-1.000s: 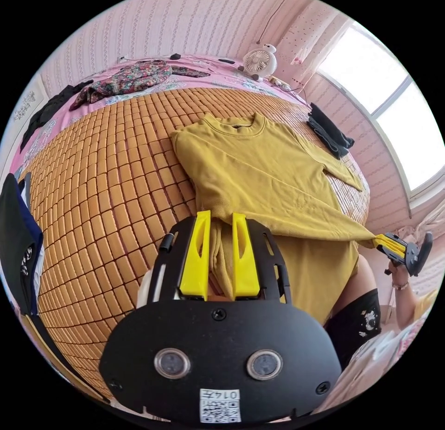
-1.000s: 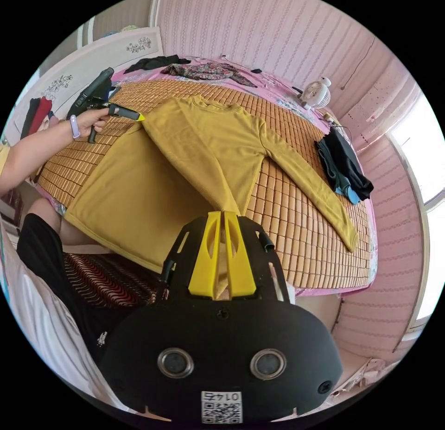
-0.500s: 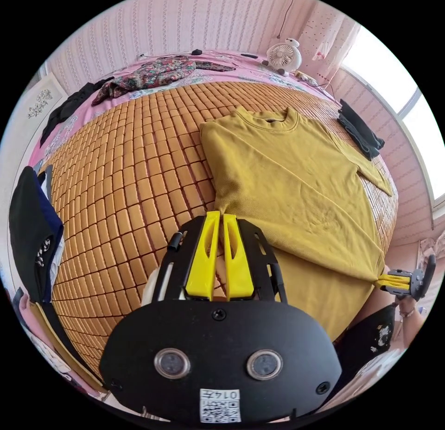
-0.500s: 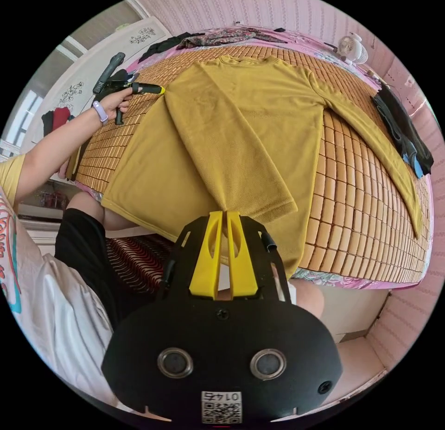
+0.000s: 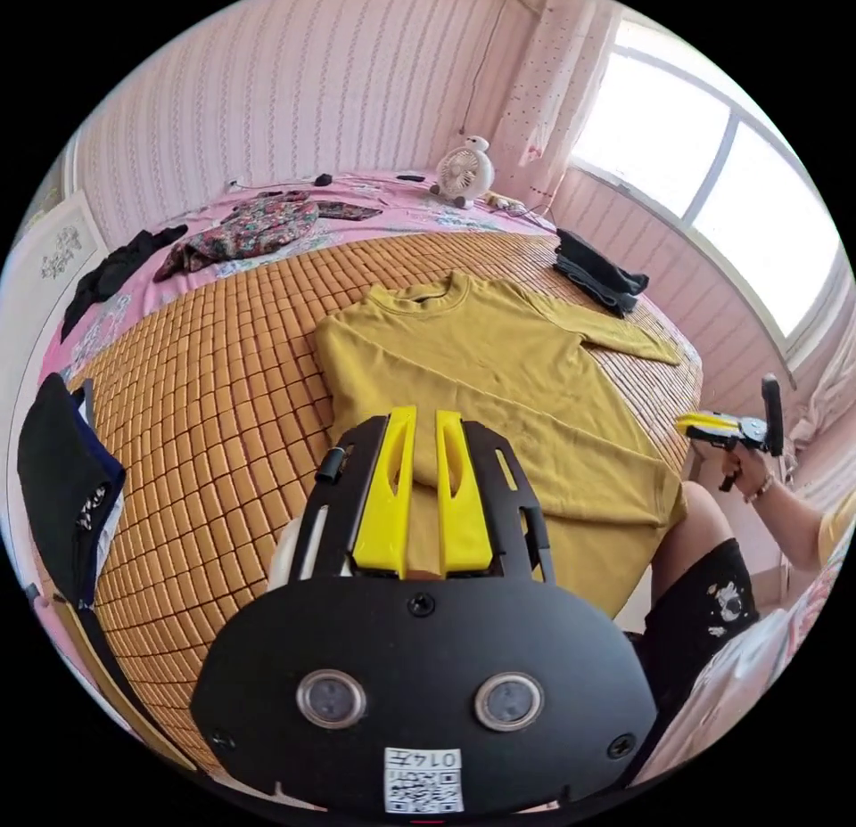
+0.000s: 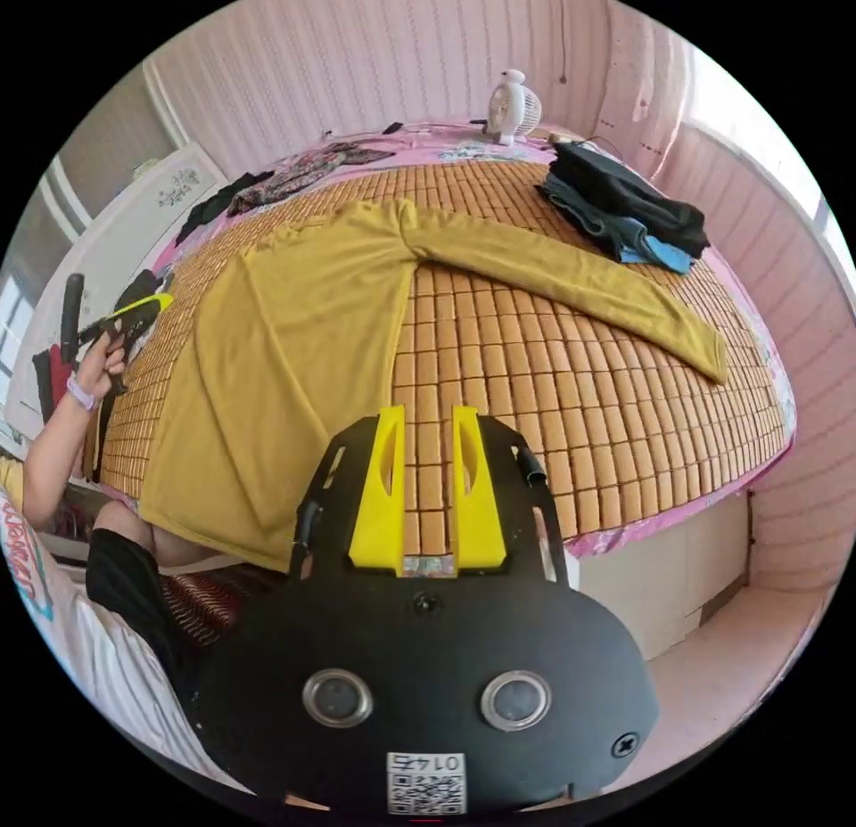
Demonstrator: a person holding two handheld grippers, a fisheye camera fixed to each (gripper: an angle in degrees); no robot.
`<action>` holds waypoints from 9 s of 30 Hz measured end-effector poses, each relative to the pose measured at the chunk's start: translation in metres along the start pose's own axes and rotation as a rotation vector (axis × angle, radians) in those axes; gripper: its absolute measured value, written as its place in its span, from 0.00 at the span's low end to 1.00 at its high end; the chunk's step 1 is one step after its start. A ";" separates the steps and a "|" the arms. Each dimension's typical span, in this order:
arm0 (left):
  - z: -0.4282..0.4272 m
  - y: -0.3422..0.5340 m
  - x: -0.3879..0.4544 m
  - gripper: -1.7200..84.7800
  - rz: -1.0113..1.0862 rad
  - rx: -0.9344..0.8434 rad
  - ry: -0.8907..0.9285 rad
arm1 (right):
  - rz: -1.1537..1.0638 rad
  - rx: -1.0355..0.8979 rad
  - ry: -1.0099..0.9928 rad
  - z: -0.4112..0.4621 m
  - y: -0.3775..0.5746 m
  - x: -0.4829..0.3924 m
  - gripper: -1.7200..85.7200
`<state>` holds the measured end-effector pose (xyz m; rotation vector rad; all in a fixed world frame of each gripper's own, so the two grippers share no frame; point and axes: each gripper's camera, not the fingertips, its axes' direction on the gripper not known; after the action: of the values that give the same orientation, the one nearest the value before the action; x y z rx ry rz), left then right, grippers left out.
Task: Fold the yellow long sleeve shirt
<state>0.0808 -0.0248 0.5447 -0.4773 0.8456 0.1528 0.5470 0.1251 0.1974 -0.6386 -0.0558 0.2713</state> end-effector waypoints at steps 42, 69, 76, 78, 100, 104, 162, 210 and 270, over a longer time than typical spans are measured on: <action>0.042 0.020 0.066 0.09 0.058 -0.034 0.389 | -0.570 0.334 -0.705 -0.100 0.038 -0.051 0.12; -0.036 0.111 -0.031 0.06 -0.202 -0.160 -0.055 | -0.800 -0.103 -0.607 0.010 0.086 -0.253 0.05; -0.068 0.157 -0.016 0.07 -0.256 -0.164 0.088 | -0.976 -0.124 -0.591 -0.007 0.102 -0.236 0.11; -0.068 0.170 -0.035 0.08 -0.358 -0.199 0.145 | -0.970 -0.146 -0.505 -0.001 0.101 -0.234 0.14; 0.032 -0.029 -0.190 0.15 -0.391 -0.115 0.004 | -0.175 -0.046 -0.024 0.140 -0.204 -0.089 0.10; 0.047 -0.049 -0.192 0.08 -0.397 -0.210 -0.007 | -0.145 -0.081 -0.145 0.142 -0.222 -0.081 0.06; -0.126 0.287 0.007 0.01 -0.269 -0.110 0.027 | -0.548 -0.376 -0.048 0.063 0.005 -0.309 0.02; -0.021 0.364 0.096 0.01 0.017 -0.185 0.145 | -0.301 -0.186 -0.269 0.123 -0.086 -0.275 0.03; -0.166 0.456 -0.019 0.07 -0.518 0.354 0.144 | -0.443 -0.166 -0.840 0.044 -0.022 -0.230 0.08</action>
<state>-0.1883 0.3024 0.3083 -0.3619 0.8417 -0.5062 0.3248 0.0718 0.2530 -0.6226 -1.0225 0.0882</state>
